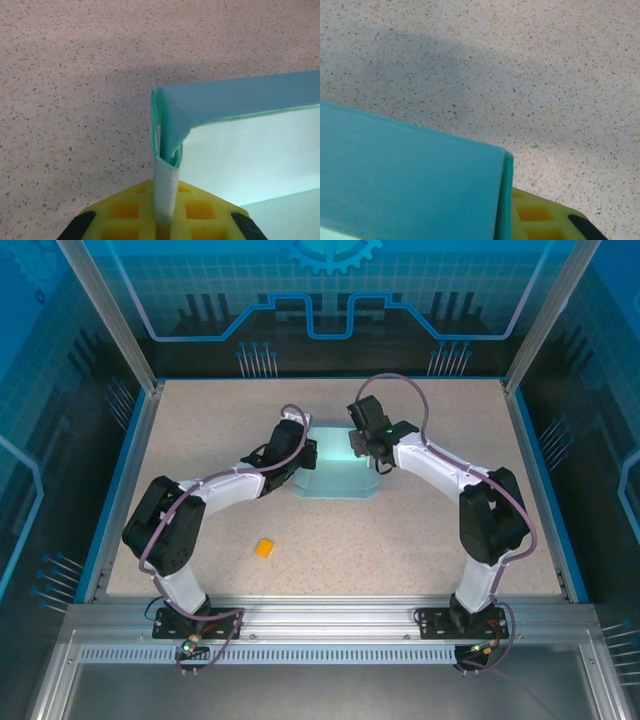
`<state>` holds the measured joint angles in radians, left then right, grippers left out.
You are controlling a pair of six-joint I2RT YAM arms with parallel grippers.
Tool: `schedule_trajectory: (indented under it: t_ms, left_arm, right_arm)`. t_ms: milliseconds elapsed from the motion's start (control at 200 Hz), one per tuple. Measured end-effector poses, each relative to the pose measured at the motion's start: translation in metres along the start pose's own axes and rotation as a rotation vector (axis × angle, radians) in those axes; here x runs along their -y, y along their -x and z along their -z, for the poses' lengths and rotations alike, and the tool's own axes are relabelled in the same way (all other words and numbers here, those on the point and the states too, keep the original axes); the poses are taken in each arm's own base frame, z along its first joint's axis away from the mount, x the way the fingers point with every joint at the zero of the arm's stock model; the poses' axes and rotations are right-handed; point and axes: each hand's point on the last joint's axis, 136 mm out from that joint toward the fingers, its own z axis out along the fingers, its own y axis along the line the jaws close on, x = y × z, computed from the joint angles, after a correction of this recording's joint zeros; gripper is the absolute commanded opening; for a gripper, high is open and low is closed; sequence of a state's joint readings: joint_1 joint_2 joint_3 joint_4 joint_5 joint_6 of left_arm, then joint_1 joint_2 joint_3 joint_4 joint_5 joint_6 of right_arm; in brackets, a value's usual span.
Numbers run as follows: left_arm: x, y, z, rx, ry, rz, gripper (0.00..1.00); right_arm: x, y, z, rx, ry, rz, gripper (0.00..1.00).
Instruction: Fold the paper box
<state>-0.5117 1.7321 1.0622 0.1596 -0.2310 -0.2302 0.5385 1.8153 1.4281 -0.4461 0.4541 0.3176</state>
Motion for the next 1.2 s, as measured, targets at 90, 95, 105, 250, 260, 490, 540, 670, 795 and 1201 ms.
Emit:
schedule_trajectory:
  t_ms: [90,95,105,250,260,490,540,670,795,1201]
  left_arm:
    - [0.000,0.000,0.000,-0.001,0.000,0.000,0.01]
    - [0.000,0.000,0.000,0.000,0.000,0.000,0.01]
    - [0.000,0.000,0.000,0.000,0.000,0.000,0.01]
    - [0.000,0.000,0.000,-0.002,0.000,0.000,0.01]
    - [0.000,0.000,0.000,-0.001,0.000,0.000,0.01]
    - [0.000,-0.001,0.000,-0.005,-0.002,0.003,0.01]
    - [0.001,-0.001,0.000,-0.005,-0.003,0.004,0.01]
    - [0.001,-0.002,0.000,-0.006,-0.004,0.003,0.01]
    - [0.002,-0.002,0.000,-0.008,-0.008,0.003,0.01]
    - [-0.004,-0.005,0.000,-0.019,0.020,-0.005,0.01]
  right_arm:
    - [0.001,0.000,-0.006,-0.008,-0.039,0.012,0.18]
    - [0.002,0.000,-0.006,-0.008,-0.041,0.013,0.18]
    - [0.002,0.001,-0.006,-0.007,-0.045,0.013,0.18]
    - [0.004,0.003,-0.010,-0.009,-0.097,0.032,0.17]
    - [0.004,0.004,-0.010,-0.009,-0.101,0.034,0.17]
    - [0.008,0.006,-0.014,-0.011,-0.162,0.056,0.16]
    - [0.008,0.006,-0.014,-0.012,-0.169,0.058,0.16]
    - [0.010,0.006,-0.015,-0.012,-0.186,0.062,0.17]
    - [0.011,0.006,-0.016,-0.015,-0.193,0.069,0.19]
    - [0.002,-0.002,-0.010,-0.050,-0.073,0.090,0.44]
